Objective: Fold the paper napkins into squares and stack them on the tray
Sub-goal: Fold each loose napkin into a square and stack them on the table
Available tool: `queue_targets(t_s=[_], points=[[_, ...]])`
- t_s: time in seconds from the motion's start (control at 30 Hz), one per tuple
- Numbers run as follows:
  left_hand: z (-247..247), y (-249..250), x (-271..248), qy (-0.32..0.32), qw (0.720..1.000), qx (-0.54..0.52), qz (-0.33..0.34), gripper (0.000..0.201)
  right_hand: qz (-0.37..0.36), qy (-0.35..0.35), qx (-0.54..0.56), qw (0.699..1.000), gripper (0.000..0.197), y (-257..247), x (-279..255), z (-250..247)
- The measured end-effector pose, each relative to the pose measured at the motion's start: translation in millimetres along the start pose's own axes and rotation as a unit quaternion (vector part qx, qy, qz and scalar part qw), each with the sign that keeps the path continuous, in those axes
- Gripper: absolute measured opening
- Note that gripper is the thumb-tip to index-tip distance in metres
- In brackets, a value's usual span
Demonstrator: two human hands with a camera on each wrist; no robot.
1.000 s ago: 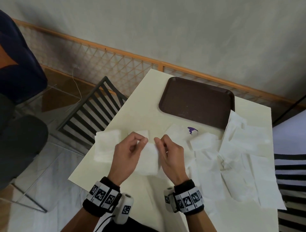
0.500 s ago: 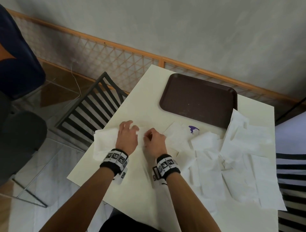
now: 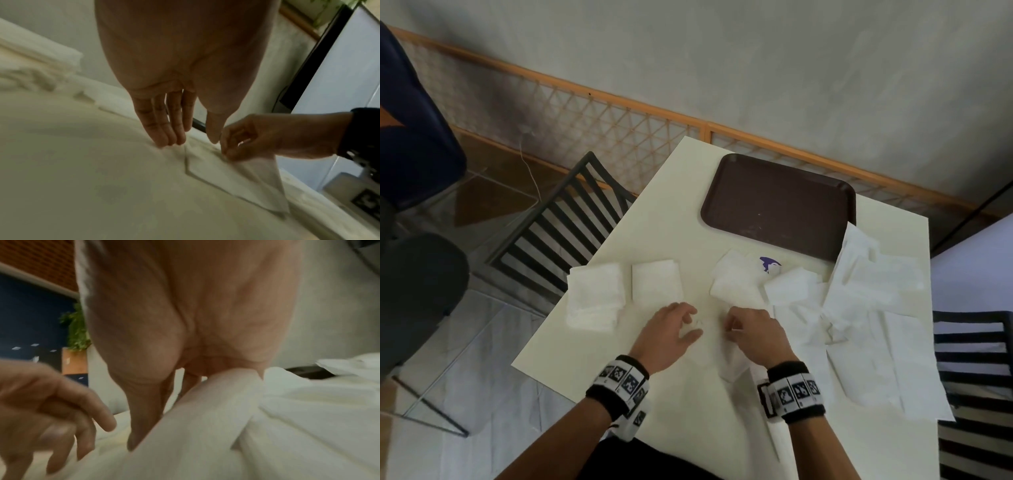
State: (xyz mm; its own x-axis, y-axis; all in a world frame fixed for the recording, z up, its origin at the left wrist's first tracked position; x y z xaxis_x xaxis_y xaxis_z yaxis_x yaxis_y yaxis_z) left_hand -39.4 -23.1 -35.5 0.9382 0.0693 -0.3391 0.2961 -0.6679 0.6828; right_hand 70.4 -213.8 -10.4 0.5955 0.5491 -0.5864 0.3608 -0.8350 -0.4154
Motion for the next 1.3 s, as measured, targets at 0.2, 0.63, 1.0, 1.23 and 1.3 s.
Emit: queue_targets(t_s=[0.2, 0.63, 1.0, 1.23, 1.3], points=[[8.1, 6.3, 0.8, -0.007, 0.987, -0.161, -0.018, 0.034, -0.157, 0.118, 0.232, 0.953, 0.021, -4.8, -42.3, -8.1], [-67.1, 96.0, -44.9, -0.012, 0.887, -0.457, 0.059, 0.045, -0.206, 0.329, 0.460, 0.798, 0.015, -34.2, -81.2, -42.9], [-91.9, 104.8, -53.9, 0.107, 0.951, -0.273, 0.095, 0.015, -0.212, 0.165, 0.573, 0.774, 0.011, -54.3, -76.8, -38.1], [-111.3, 110.6, -64.7, 0.142, 0.938, -0.258, 0.184, 0.022, -0.302, 0.157, 0.601, 0.723, 0.024, -53.0, -83.0, -51.5], [-114.3, 113.3, -66.4, 0.126, 0.933, -0.275, 0.196, 0.029, -0.313, 0.164, 0.594, 0.723, 0.042, -53.0, -82.6, -54.8]])
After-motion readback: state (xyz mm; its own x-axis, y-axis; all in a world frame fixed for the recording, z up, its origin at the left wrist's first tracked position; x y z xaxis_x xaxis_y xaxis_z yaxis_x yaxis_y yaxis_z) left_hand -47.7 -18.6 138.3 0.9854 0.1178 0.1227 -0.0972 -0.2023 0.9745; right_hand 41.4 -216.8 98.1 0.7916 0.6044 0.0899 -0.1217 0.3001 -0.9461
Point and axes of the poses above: each hand's wrist, its own x-axis towards the middle knuckle, its own z-axis out of the palm, y = z × x, the point moved 3 cm from there along x, towards the middle knuckle, and after that the axes turned 12 degrees about -y, right-handed, at the moved point
